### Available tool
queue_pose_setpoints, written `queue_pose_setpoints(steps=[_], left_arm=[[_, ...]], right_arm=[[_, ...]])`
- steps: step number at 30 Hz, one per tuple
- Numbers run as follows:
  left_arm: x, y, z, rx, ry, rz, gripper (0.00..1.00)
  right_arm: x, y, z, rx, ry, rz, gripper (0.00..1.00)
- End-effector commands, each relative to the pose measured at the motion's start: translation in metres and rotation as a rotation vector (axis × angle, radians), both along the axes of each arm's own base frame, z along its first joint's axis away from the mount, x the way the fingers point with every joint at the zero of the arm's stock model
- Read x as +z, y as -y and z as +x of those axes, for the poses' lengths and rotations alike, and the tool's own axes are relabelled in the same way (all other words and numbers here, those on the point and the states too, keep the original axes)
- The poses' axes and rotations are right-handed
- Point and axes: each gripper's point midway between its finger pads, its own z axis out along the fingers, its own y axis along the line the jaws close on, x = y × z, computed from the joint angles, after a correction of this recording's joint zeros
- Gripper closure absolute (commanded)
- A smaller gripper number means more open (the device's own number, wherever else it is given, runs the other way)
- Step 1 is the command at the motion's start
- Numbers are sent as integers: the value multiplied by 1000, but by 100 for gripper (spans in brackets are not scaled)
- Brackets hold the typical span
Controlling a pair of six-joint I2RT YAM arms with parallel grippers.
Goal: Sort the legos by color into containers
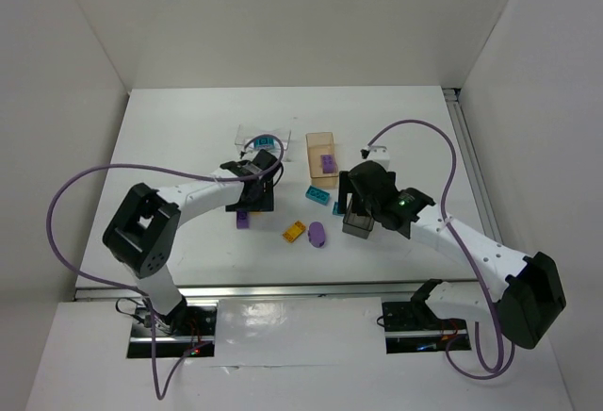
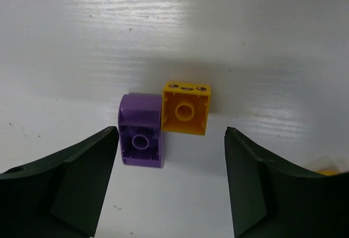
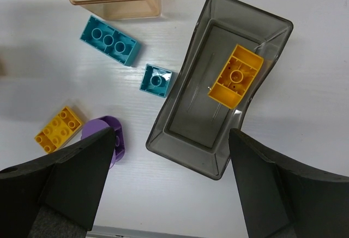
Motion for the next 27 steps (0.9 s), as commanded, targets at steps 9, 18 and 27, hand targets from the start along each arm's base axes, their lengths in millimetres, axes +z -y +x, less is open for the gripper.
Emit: queue_pose_setpoints(steps=[9,18,27], left_arm=[[-7,9,34,-14,39,-27,29],[1,11,41,-27,57,-20,10],[21,17,44,-35,118,-59,0]], right_arm=[[12,-5,3,3,46,19,8],[12,-5,3,-3,45,26,8],[10,-5,3,-3,38,20,8]])
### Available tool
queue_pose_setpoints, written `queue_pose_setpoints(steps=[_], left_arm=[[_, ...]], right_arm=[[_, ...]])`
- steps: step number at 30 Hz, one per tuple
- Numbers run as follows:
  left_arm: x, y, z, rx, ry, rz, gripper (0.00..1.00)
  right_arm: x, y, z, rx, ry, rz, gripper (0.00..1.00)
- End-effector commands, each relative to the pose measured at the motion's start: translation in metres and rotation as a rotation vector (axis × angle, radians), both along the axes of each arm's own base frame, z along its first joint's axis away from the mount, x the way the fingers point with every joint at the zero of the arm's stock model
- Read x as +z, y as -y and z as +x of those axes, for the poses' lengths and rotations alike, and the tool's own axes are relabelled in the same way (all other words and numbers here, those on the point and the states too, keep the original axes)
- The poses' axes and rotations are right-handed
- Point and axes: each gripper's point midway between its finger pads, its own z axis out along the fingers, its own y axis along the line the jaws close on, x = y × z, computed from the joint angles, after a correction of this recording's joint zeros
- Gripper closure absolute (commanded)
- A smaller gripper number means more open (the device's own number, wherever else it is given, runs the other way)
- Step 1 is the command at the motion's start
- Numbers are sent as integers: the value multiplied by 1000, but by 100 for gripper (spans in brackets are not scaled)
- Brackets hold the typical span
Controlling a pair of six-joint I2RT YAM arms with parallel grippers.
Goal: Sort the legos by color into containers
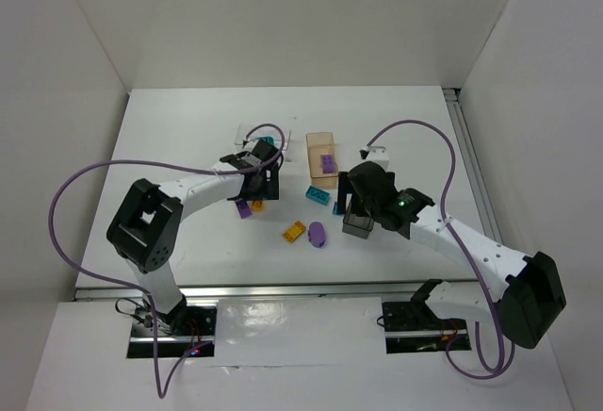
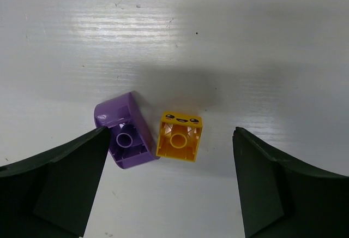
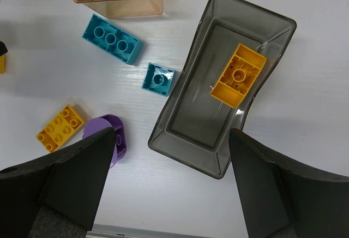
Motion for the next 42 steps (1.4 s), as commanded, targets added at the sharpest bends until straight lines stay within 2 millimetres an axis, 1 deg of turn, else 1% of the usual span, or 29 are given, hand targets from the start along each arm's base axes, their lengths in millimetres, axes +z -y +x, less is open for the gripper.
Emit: queue_pose_setpoints(steps=[1,2,4,6,7,9,10,14,16,17,21,22,24,25,26,27,28,29,30,31,33,34,35,36,37,39,40,41,42], left_arm=[[21,12,10,-25,69,-16,0],[22,8,9,-16,85,24,0],[28,14,14,-21,103,21,0],[21,18,17,-35,84,24,5],[20,19,19,-35,83,25,11],[11,21,20,-36,65,37,15],[7,22,19,-40,52,36,19],[-6,22,20,-41,25,54,22],[-16,22,18,-25,6,58,24],[-16,22,18,-25,6,58,24],[-20,22,15,-20,-6,49,32],[-20,22,15,-20,-6,49,39],[-23,22,12,-24,-18,47,48],[-17,24,11,-28,-19,36,53],[-14,24,11,-21,-24,35,64],[-8,25,9,-25,-24,22,69],[4,32,12,-34,-4,-16,73],[11,36,10,-47,-1,-28,77],[15,36,7,-51,-6,-35,80],[22,42,7,-62,0,-67,81],[35,44,8,-67,23,-93,83],[41,48,9,-73,32,-112,83],[41,50,8,-78,37,-106,80],[41,50,8,-79,37,-106,73],[44,48,9,-81,42,-93,54],[46,47,9,-98,41,-82,33],[45,45,6,-106,27,-68,24],[45,45,6,-106,27,-68,19],[41,42,2,-95,11,-63,16]], right_arm=[[9,-5,4,-1,33,22,8],[9,-5,4,-1,33,22,8],[8,-4,2,-1,26,17,8],[8,-4,2,-1,26,17,8],[11,-5,4,-1,33,22,8],[10,-4,2,-1,26,17,8],[10,-4,2,-1,26,17,8],[10,-4,2,-1,26,17,8],[10,-4,2,-1,26,17,8],[10,-4,2,-1,26,17,8],[6,-3,1,-1,12,5,8],[6,-3,1,-1,12,5,8],[6,-3,1,-1,12,5,8],[6,-3,1,-1,12,5,8],[10,-4,2,-1,19,11,8],[10,-2,3,-7,24,6,8],[10,-2,3,-7,24,5,8],[9,0,3,-14,22,-6,8],[14,-1,5,-15,31,1,8],[19,1,5,-21,40,0,8],[20,4,4,-28,45,-6,8],[28,4,6,-35,65,3,8],[31,5,6,-29,73,2,8],[29,6,4,-29,66,-4,8],[33,7,6,-37,78,-3,8],[32,8,5,-36,70,-11,8],[32,8,5,-36,70,-11,8],[28,9,3,-36,63,-17,8],[28,9,3,-36,63,-17,8]])
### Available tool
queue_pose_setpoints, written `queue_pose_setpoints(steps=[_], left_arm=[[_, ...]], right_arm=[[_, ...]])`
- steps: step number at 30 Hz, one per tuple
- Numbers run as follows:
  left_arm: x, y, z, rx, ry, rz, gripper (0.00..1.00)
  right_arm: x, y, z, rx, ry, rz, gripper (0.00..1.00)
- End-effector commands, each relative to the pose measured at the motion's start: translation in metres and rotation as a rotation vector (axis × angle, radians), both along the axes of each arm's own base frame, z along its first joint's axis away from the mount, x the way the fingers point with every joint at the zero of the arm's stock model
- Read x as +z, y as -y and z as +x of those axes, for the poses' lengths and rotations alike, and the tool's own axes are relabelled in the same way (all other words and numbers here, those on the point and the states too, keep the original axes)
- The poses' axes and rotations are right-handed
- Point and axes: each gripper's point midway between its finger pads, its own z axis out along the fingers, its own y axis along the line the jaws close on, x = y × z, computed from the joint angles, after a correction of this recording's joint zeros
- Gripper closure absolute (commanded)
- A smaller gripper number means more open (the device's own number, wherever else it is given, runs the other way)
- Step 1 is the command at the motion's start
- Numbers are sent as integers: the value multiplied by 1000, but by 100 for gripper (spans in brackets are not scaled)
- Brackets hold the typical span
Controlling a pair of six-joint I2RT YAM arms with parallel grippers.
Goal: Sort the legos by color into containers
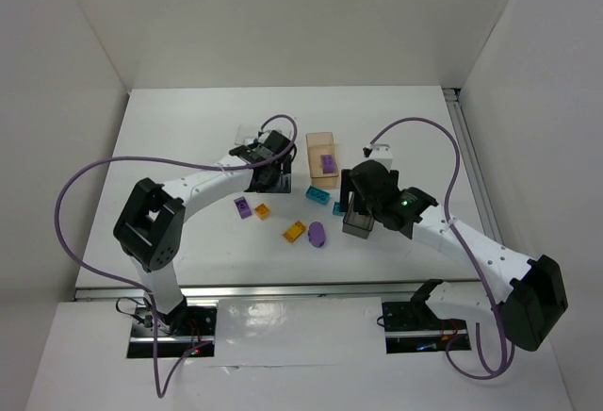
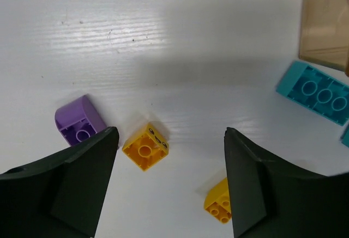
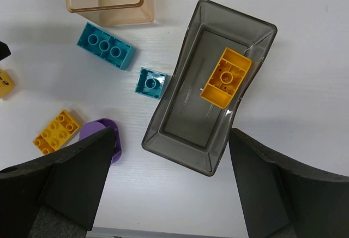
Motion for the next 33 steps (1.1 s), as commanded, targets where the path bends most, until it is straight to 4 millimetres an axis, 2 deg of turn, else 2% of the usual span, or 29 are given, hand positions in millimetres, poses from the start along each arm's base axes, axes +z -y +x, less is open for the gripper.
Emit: queue_pose_setpoints(steps=[1,5,7,9,11,14,16,18,20,25,27,31,33], left_arm=[[8,-6,-9,4,-19,19,14],[-3,-19,-27,179,-67,3,18],[5,-14,-34,298,-48,-70,18],[1,-8,-45,351,-53,-88,17],[2,-6,-50,430,-60,-126,16],[-14,-10,-50,553,-85,-102,20],[-17,-10,-49,593,-108,-65,20],[-24,-8,-46,615,-126,-44,19],[-38,-9,-48,628,-147,-15,19],[-43,-8,-46,627,-138,-28,19],[-47,-15,-47,633,-147,-12,19],[-48,-17,-36,596,-123,-69,19],[-51,-19,-37,583,-134,-67,25]], right_arm=[[18,2,2,-11,41,1,8],[14,-1,0,2,31,10,8],[11,-1,1,2,24,4,8],[13,-2,2,2,31,10,8],[10,-4,2,8,20,9,8],[13,-5,3,8,27,15,8],[13,-7,2,16,22,21,8],[12,-6,1,16,15,15,8],[12,-4,2,9,20,9,8],[11,-3,0,8,13,3,8],[11,-3,0,8,13,3,8],[8,-3,0,8,13,3,8],[6,-4,0,15,1,3,8]])
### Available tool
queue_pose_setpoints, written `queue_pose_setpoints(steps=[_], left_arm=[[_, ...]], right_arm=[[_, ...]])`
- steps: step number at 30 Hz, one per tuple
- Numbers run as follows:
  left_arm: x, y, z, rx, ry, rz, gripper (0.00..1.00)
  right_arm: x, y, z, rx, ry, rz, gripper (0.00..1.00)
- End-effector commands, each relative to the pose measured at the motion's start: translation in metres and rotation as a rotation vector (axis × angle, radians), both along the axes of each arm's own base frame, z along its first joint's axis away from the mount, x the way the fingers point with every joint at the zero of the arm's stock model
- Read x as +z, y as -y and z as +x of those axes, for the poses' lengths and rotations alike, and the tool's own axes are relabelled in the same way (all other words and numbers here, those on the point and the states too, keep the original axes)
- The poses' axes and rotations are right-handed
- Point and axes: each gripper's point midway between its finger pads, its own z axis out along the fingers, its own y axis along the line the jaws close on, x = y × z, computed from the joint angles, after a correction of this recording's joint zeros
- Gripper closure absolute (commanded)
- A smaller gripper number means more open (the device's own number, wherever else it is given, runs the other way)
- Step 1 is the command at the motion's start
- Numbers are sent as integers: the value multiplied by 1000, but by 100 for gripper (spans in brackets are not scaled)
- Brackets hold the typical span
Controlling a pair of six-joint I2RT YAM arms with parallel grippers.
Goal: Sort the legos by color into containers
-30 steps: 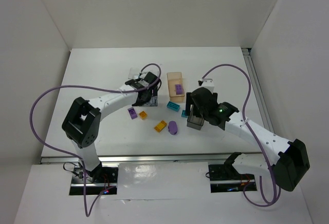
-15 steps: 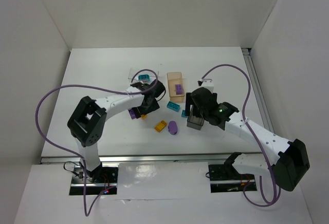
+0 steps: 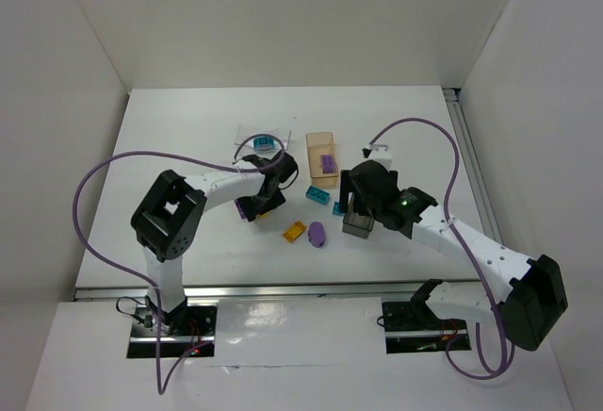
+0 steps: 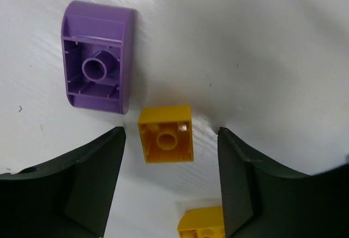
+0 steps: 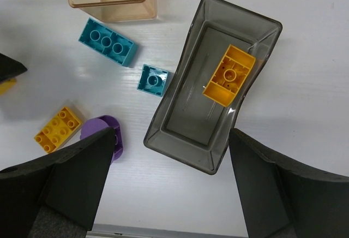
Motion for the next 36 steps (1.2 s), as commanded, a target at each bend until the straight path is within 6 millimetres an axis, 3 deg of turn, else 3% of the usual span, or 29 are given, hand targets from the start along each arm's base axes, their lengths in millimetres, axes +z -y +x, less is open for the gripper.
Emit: queue_pose_setpoints(steps=[1,5,7,9,11,13,16,17,20,22,24,28,32,34,36], left_arm=[[7,-1,8,-26,32,-24,27],[4,1,12,-26,30,-44,42],[6,6,13,-56,38,-70,59],[12,7,17,-86,55,-74,69],[27,24,19,-179,75,-85,77],[37,31,16,-227,76,-63,77],[61,56,18,-321,133,-78,77],[76,70,17,-359,167,-100,77],[98,101,16,-473,208,-155,77],[113,134,23,-537,260,-209,77],[118,159,28,-595,268,-252,77],[129,206,30,-720,310,-348,76],[119,246,24,-828,292,-433,73],[121,259,23,-867,302,-441,72],[108,270,18,-888,271,-453,67]], right_arm=[[7,-3,2,6,12,0,8],[8,-4,3,12,20,-1,8],[8,-4,3,12,20,-1,8],[8,-4,3,12,20,-1,8],[10,3,4,-20,32,-15,8],[23,3,5,-51,79,24,8],[37,17,6,-130,158,60,8],[41,25,6,-168,188,62,8],[50,39,2,-251,212,77,8],[62,51,0,-296,260,85,8],[79,61,-4,-341,314,132,8],[91,81,-14,-405,362,140,10],[103,102,-28,-473,405,166,10],[107,107,-31,-485,417,179,10],[113,111,-34,-495,435,191,10]])
